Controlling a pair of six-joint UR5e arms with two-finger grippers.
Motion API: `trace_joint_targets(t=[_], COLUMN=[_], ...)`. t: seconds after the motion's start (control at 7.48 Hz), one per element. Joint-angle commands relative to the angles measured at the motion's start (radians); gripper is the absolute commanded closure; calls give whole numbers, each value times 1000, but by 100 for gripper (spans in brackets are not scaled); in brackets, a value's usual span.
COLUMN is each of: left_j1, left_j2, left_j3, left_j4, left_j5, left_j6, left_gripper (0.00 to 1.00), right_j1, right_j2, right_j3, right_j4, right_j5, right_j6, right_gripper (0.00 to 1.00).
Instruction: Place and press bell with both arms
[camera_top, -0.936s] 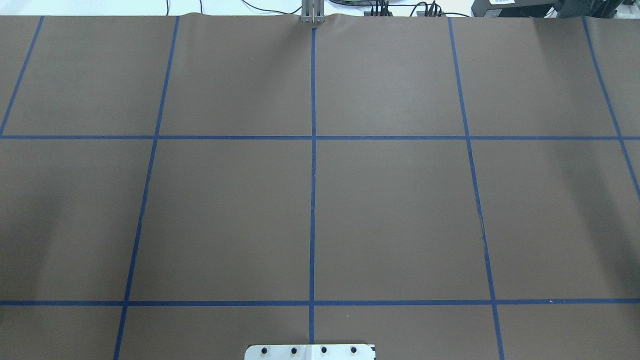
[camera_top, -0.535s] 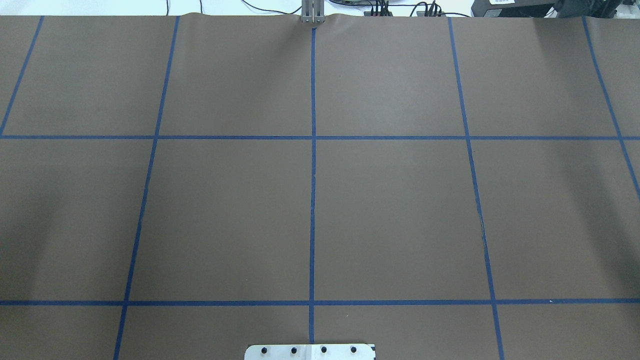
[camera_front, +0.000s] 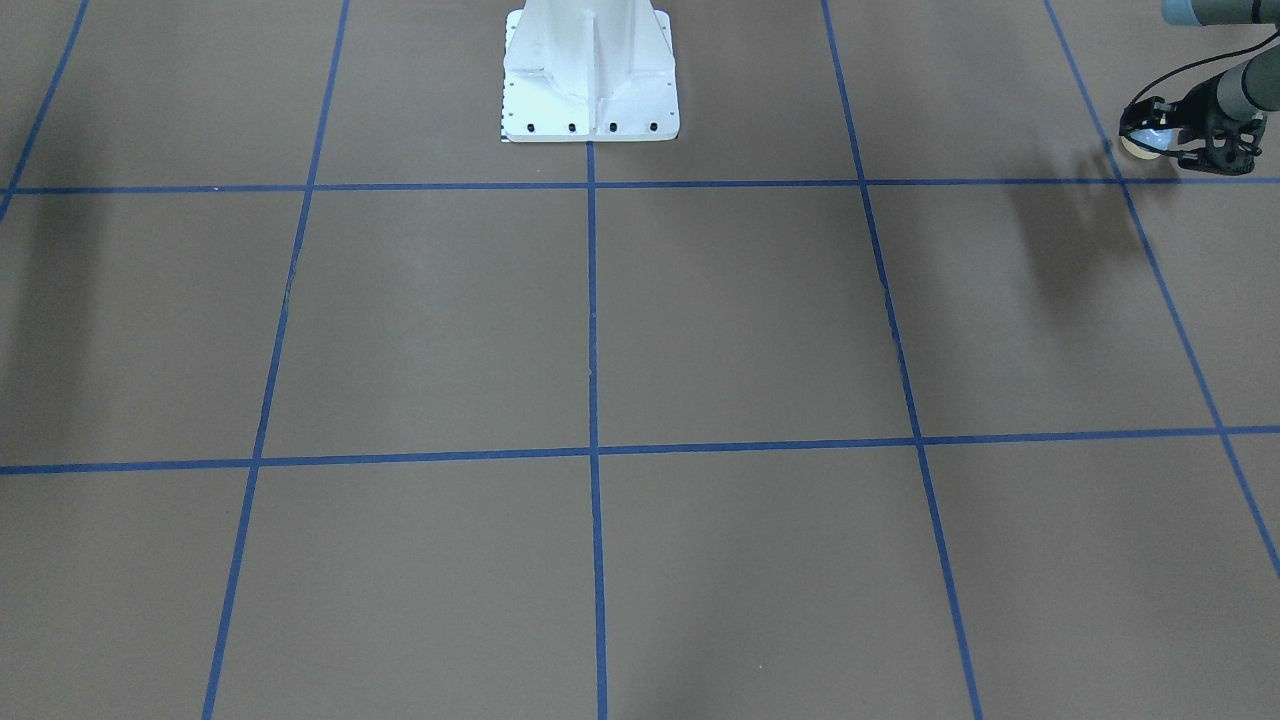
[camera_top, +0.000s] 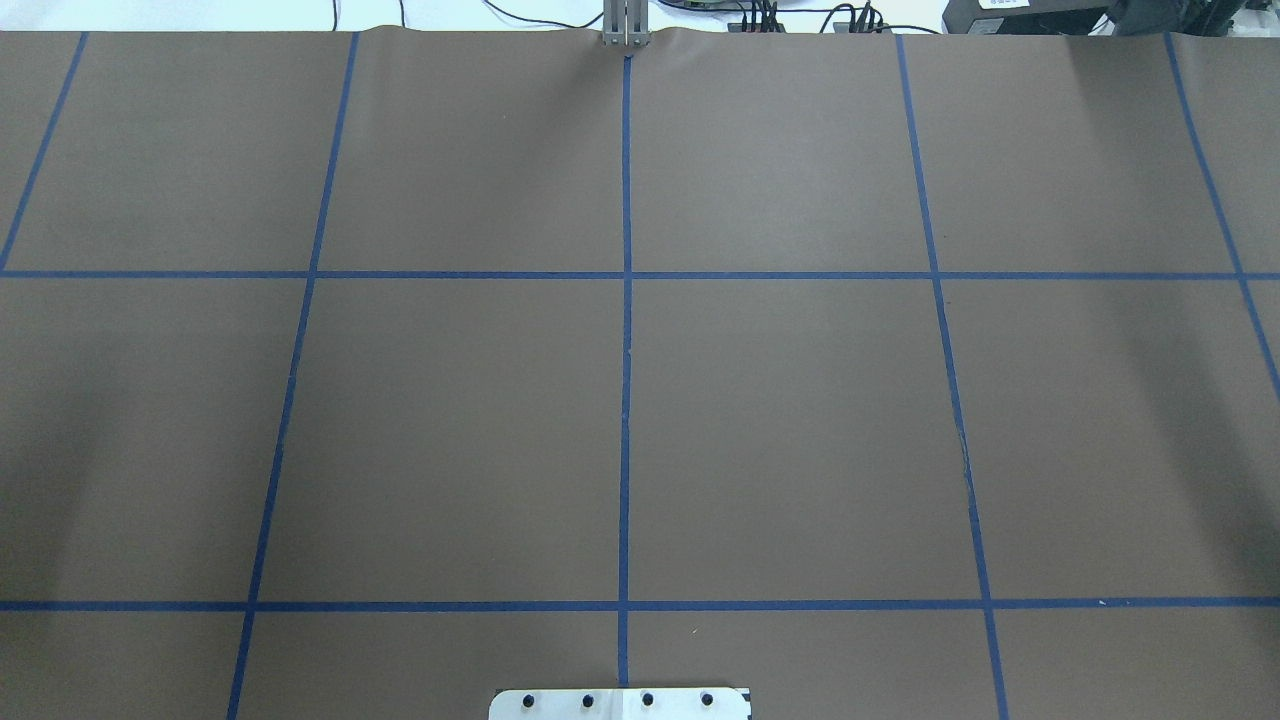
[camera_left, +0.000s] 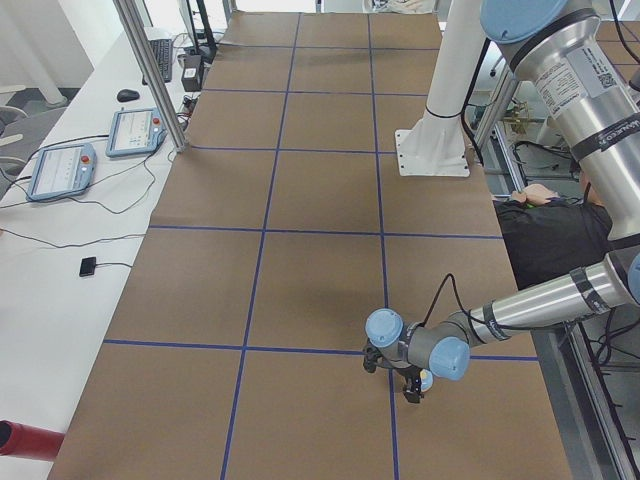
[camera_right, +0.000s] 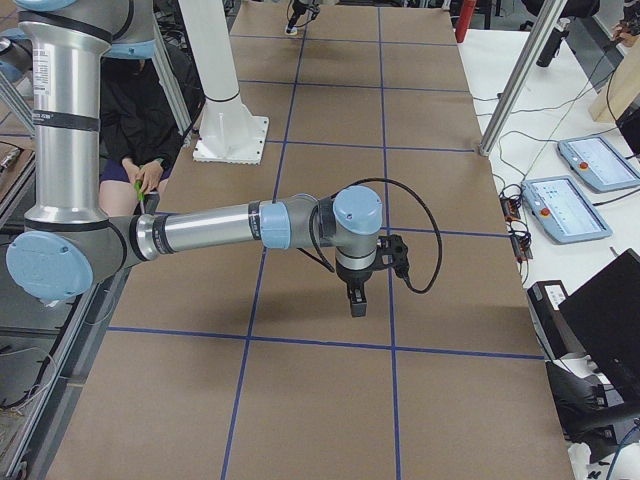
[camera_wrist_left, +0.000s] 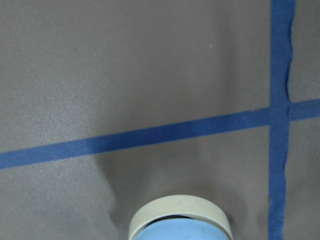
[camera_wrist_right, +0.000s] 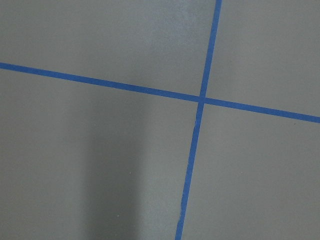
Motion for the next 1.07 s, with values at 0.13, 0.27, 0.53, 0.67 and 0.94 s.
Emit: trace_joint_targets(t=[0.13, 0.27, 0.53, 0.67, 0.94], left_j1=[33, 39, 42, 45, 45], left_j2=[-1, -1, -1, -1, 0], left_j3=[1, 2, 2, 2, -4], left_j4=[0, 1, 3, 1, -8], left_j5=[0, 0, 2, 2, 2], left_j6=[-1, -1, -1, 1, 2], left_gripper=[2, 2, 34, 51, 79], right_j1=[0, 0, 0, 0, 0], right_j2=[0, 0, 0, 0, 0], right_j3=[2, 2, 2, 3, 4], right_j4=[0, 0, 0, 0, 0], right_j5=[0, 0, 0, 0, 1], right_j6=[3, 3, 3, 3, 3], right_gripper=[0, 0, 0, 0, 0])
